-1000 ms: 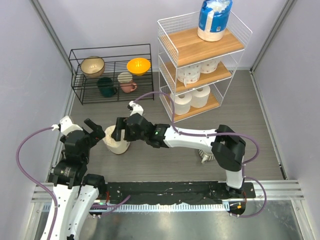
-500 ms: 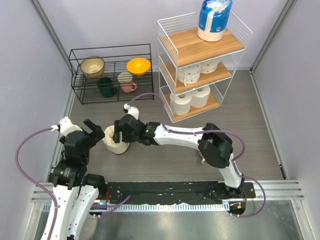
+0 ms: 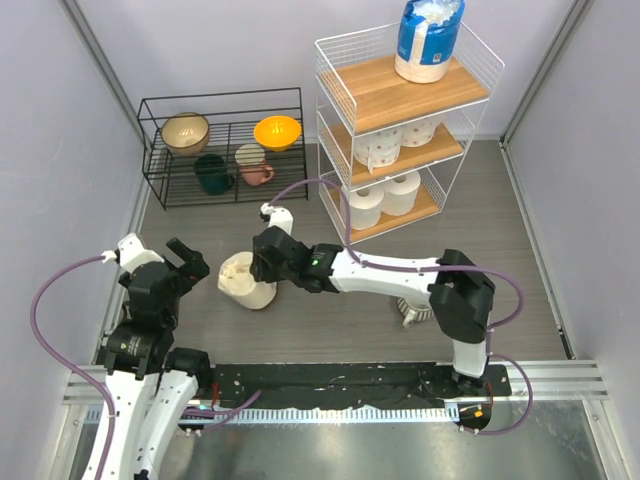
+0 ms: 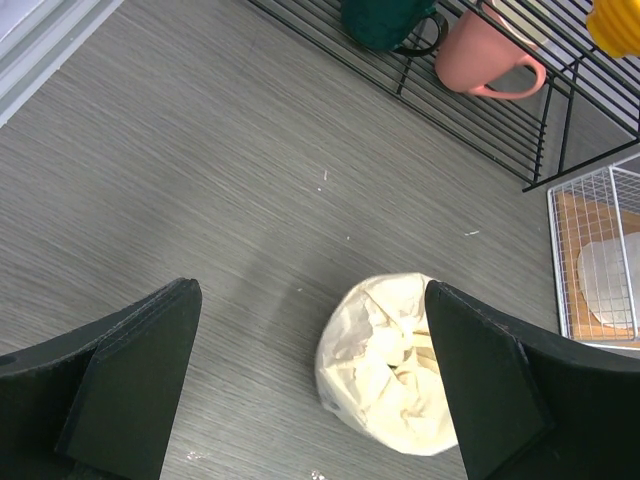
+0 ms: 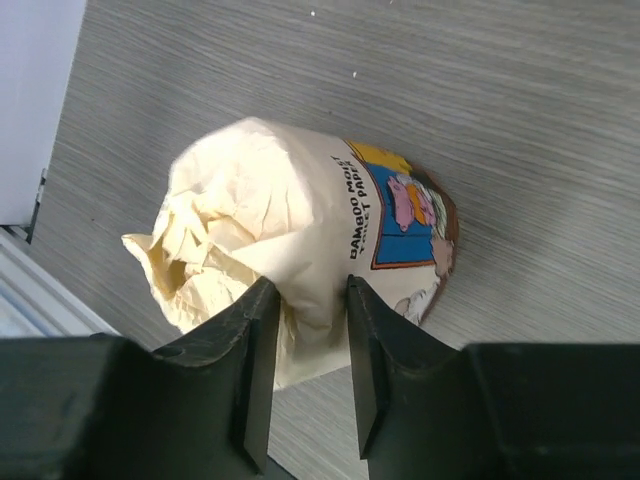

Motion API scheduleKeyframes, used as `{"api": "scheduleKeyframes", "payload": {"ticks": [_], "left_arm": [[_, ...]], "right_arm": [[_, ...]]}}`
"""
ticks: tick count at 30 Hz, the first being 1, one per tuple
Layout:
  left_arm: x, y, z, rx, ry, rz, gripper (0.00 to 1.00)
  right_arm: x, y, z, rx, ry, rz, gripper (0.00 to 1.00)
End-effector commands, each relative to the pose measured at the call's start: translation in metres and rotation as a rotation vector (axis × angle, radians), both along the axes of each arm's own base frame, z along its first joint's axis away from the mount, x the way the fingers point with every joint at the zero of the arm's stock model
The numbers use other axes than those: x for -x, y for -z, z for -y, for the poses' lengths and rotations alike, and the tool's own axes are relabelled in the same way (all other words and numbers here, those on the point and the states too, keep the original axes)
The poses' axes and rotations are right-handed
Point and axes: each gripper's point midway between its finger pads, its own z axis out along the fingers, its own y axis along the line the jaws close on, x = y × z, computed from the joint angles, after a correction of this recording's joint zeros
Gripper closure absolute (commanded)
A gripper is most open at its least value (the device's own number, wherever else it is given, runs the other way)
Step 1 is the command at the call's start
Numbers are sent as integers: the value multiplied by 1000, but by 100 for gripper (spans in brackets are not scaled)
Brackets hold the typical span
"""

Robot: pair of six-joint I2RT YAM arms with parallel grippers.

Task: Place and organize the paper towels onto the shelf

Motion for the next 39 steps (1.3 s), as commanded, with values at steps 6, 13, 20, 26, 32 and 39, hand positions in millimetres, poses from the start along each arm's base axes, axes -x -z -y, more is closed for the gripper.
{"api": "scheduleKeyframes", "payload": {"ticks": [6,13,20,26,32,39], "left_arm": [[-1,-15,0,8,-2,50,0],[-1,-14,1,9,3,49,0],[-1,-13,1,9,2,46,0],[-2,-12,1,9,3,42,0],[-3,-11,3,11,10,39,0],[-3,-11,3,10,12,39,0]], "right_arm": [[3,-74,52,-147,30,22,70],[21,-33,80,-75,45,-54,32],[20,-17,64,-62,17,-83,24],[13,-16,50,-74,14,-79,24],[14,-14,41,-105,4,-94,24],[11,-22,36,-146,11,-83,24]]}}
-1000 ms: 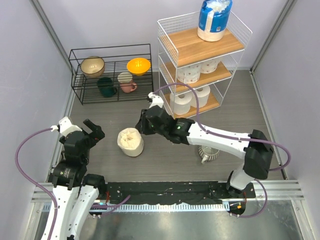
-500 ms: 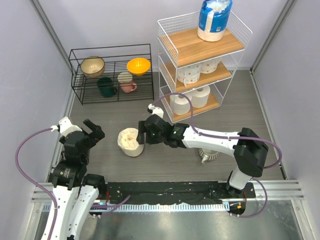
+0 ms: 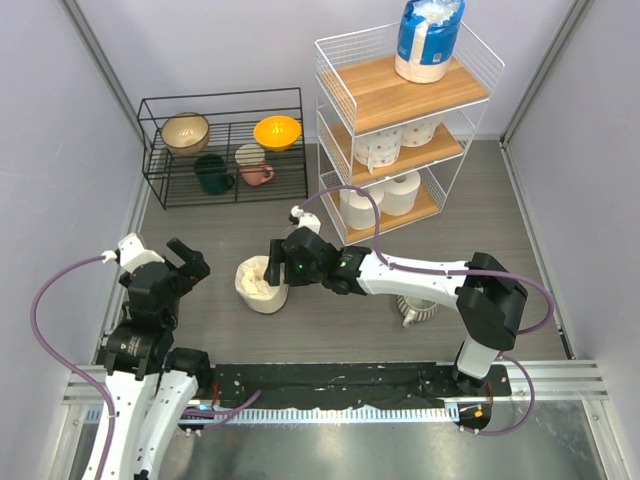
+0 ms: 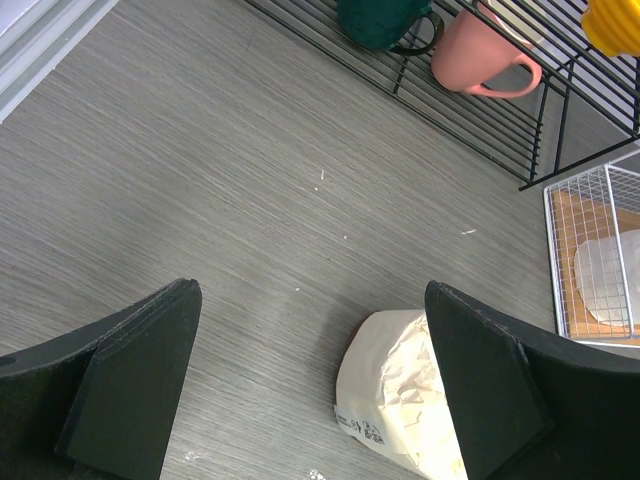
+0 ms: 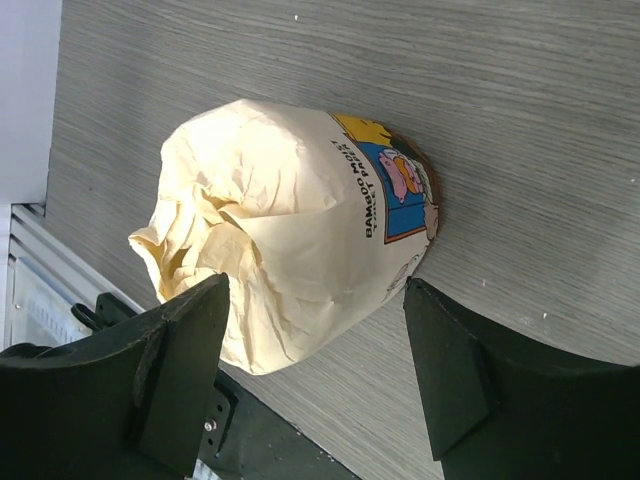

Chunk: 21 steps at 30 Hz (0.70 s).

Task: Place and organize the paper towels onto the shelf

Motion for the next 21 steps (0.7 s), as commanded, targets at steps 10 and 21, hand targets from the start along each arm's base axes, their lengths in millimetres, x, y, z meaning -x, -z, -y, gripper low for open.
{"api": "scheduleKeyframes", "payload": {"ticks": [10,21], "left_arm": [[-3,-10,2,9,8,37,0],[-3,-11,2,8,8,38,0]], "right_arm": [[-13,8,-26,32,29,12,25],[-15,-18,-3,29,77,89,73]]}}
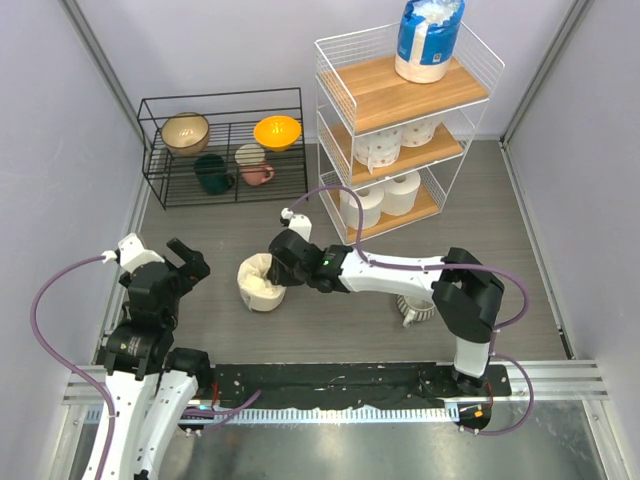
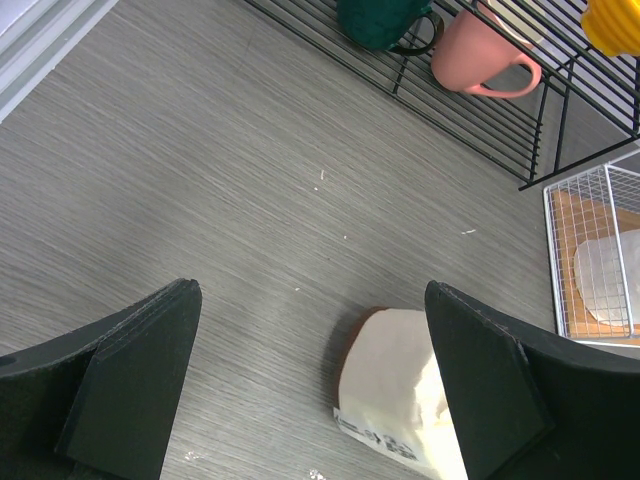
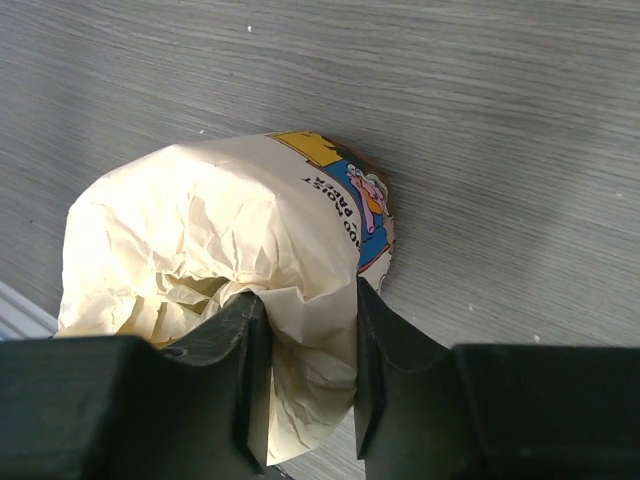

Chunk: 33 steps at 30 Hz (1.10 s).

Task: Place and organize the paper towels onto the shelf

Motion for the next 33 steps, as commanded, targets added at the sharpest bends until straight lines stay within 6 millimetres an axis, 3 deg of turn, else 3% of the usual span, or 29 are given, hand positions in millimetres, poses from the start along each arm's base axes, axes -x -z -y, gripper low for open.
{"api": "scheduleKeyframes", "payload": {"ticks": [1,4,5,7,8,10,11,12,13,15,16,18,19,22,26,28,29,31,33], "left_arm": [[-3,-10,2,7,6,37,0],[-2,-10,1,5,2,36,0],[-2,-10,1,5,2,34,0],[-2,-11,1,6,3,38,0],[-2,-11,1,7,3,40,0],[-2,-11,1,8,3,39,0],[-2,-11,2,8,6,38,1],[-2,-11,2,8,6,38,0],[-2,-11,2,8,8,38,0],[-2,-11,1,8,5,38,0],[-2,-12,1,7,2,43,0],[-2,-10,1,8,4,39,0],[-2,-10,1,8,4,39,0],[-2,-10,2,8,6,36,0],[-2,-10,2,9,6,36,0],[-2,-10,2,8,6,36,0],[-3,-10,2,9,6,37,0],[-2,-9,1,8,4,34,0],[-3,-9,2,8,6,31,0]], "right_arm": [[-3,-70,14,-116,19,120,73],[-1,-111,22,-186,-3,158,73],[-1,-147,28,-231,-17,213,73],[0,-182,42,-246,-17,267,73],[-1,-227,52,-297,-17,334,73],[-3,-265,71,-302,-2,398,73],[-3,-316,87,-356,12,486,73],[-8,-340,103,-364,61,531,73],[-5,-383,122,-409,96,588,73],[-13,-426,160,-397,193,701,74],[-10,-461,183,-433,249,763,75],[-17,-485,211,-396,335,842,77],[-17,-509,235,-411,407,885,77],[-29,-535,261,-373,494,954,78],[-49,-546,274,-327,559,991,78],[-61,-548,284,-320,591,995,78],[-73,-542,272,-320,549,984,78],[-90,-535,283,-312,558,962,78],[-106,-523,273,-332,520,919,78]]}}
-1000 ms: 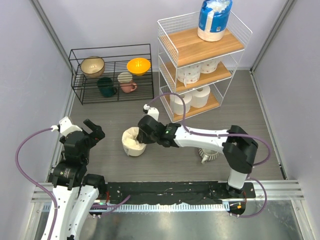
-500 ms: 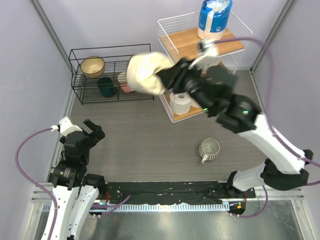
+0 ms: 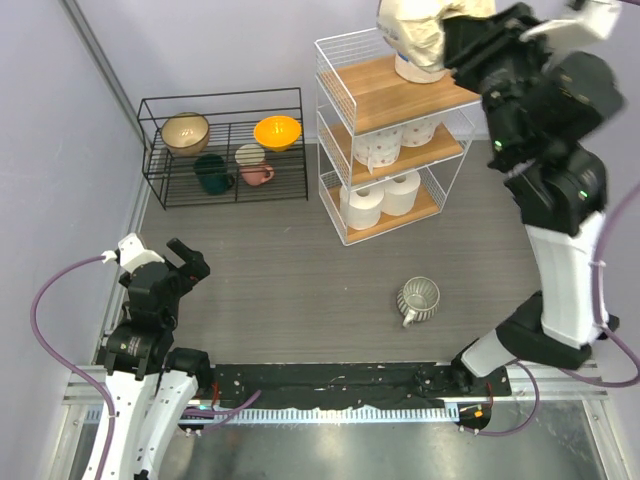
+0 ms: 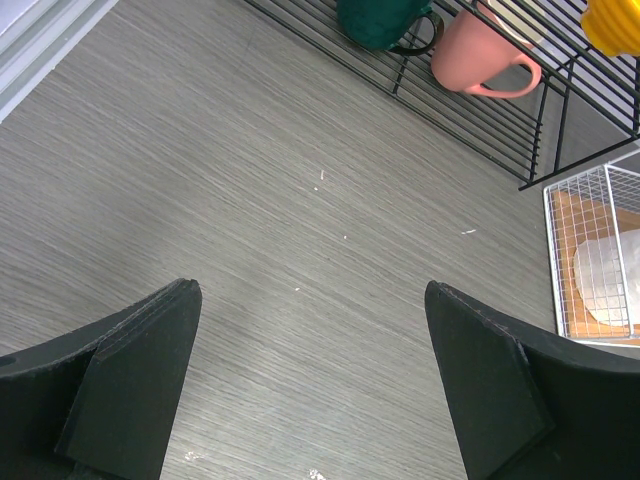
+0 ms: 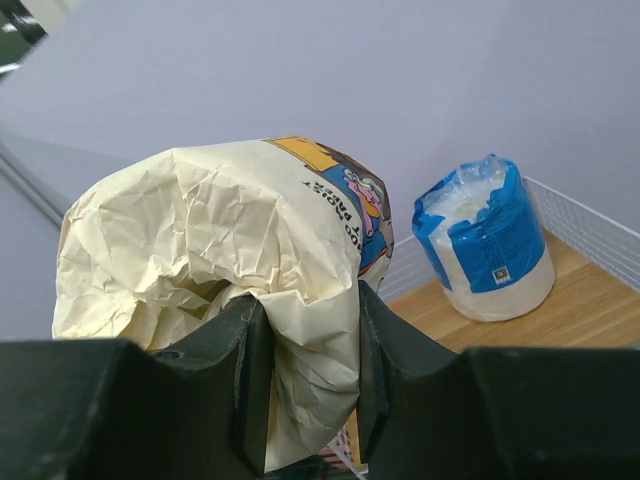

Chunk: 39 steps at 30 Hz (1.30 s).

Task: Place and organize the paper towels onto the shelf

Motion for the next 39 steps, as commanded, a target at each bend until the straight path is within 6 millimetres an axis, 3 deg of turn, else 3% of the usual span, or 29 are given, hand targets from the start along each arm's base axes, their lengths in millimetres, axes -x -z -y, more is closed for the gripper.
{"api": "scheduleKeyframes", "payload": {"ticks": [1,6,13,39], "left_arm": [[-3,-8,2,8,7,31,1],[-4,-8,2,9,8,28,0],[-4,-6,3,9,13,20,0],[-4,-6,4,10,16,18,0]], "right_arm": [[-53,46,-34,69,-106,-117,78],[-85,64,-32,66,-155,-164,78],[-97,79,-33,110,-144,-202,78],[-103,99,-16,129,-93,-261,75]]}}
